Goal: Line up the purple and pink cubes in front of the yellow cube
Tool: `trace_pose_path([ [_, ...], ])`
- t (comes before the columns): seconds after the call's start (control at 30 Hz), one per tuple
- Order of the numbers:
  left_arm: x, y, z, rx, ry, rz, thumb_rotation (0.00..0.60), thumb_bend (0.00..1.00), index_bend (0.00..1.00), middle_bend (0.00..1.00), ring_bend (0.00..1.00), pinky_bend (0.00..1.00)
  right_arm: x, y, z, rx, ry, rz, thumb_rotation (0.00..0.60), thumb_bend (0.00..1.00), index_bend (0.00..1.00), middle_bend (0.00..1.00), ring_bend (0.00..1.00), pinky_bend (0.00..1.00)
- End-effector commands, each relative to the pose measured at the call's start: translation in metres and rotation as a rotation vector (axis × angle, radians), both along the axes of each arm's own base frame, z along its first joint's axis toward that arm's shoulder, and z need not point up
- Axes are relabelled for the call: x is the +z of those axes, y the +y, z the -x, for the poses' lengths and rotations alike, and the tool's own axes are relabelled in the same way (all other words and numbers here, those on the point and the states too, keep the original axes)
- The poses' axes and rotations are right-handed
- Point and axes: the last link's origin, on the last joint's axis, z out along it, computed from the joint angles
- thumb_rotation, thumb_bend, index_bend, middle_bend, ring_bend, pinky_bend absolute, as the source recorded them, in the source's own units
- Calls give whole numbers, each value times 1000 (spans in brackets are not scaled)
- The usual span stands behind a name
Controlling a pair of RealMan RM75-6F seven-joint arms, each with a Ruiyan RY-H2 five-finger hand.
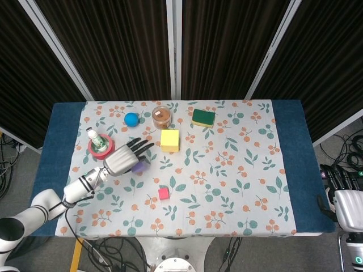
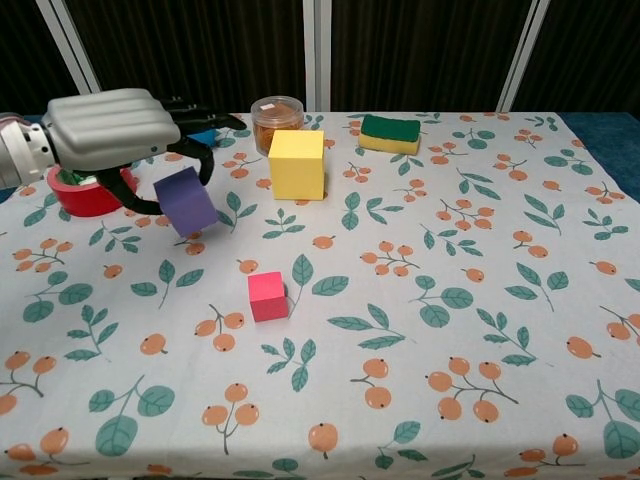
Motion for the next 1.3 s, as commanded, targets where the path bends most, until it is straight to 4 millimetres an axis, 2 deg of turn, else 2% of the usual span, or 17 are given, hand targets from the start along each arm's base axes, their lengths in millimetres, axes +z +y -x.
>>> trace_pose_path([
  [0.03,-8,-5,-29,-136,28,20,600,268,485,110,63,147,0,0,0,0,1,2,600,363,6,97,0,102],
  [0.23,-27,4,-67,-228,70,33,600,269,484,109,63,141,3,2,0,-4,4,11,600,363,7,97,0,102],
  [0.43,-42,19,-89,-260,126,39,600,265,484,108,63,136,6,4,2,-16,6,19,600,363,6,97,0,102],
  [1.0,-66,44,-115,-241,189,43,600,261,472,103,63,132,9,2,6,-31,8,24,600,363,6,97,0,103],
  [1.3,-73,51,-116,-217,217,38,600,254,447,99,63,130,10,4,10,-44,6,29,600,363,7,97,0,102],
])
